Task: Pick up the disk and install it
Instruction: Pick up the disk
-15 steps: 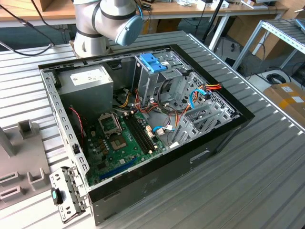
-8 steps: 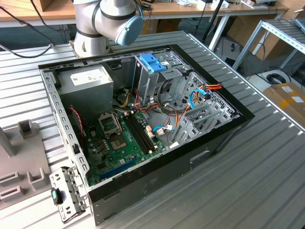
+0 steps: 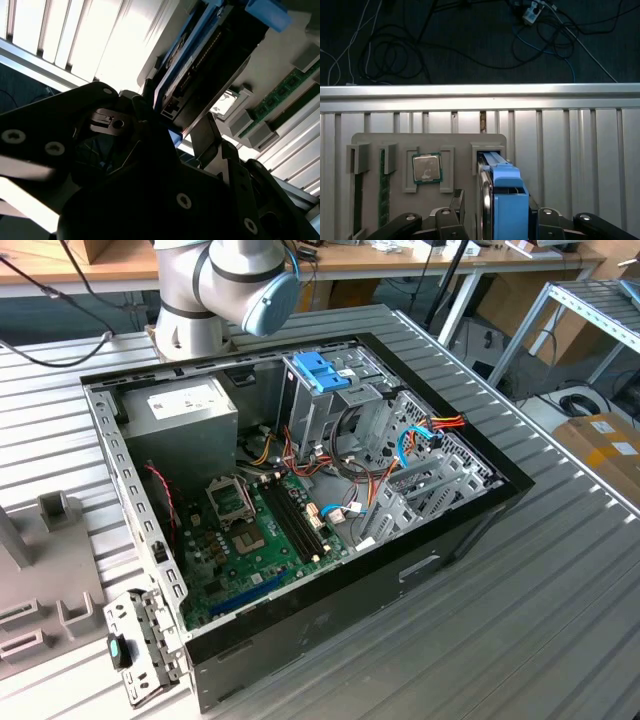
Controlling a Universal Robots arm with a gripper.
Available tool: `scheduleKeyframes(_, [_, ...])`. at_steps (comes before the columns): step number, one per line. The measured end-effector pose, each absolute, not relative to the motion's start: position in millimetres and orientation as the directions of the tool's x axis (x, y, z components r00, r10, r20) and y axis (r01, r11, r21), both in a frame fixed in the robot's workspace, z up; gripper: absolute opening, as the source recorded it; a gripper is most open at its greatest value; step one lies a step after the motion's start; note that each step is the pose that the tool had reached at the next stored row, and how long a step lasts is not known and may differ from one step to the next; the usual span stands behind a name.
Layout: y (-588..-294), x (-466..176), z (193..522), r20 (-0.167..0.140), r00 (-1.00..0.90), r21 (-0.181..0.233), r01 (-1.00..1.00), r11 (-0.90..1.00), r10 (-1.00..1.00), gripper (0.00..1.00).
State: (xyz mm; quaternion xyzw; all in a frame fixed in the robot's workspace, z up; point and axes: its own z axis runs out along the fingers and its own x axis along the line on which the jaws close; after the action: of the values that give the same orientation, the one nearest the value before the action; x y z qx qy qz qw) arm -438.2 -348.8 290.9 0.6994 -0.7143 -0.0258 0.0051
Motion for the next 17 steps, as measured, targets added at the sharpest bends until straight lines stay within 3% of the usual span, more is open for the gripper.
scheduleKeyframes(7, [-348.8, -438.2, 289.9, -0.029, -0.022, 0.044, -0.999, 0.020, -0.999, 0.56])
scheduleKeyframes(13, [-348.8, -438.2, 289.9, -0.029, -0.022, 0.044, -0.999, 0.020, -0.999, 0.37])
scheduleKeyframes(17, [-348.8, -438.2, 289.8, -0.029, -0.022, 0.044, -0.999, 0.020, -0.999, 0.37])
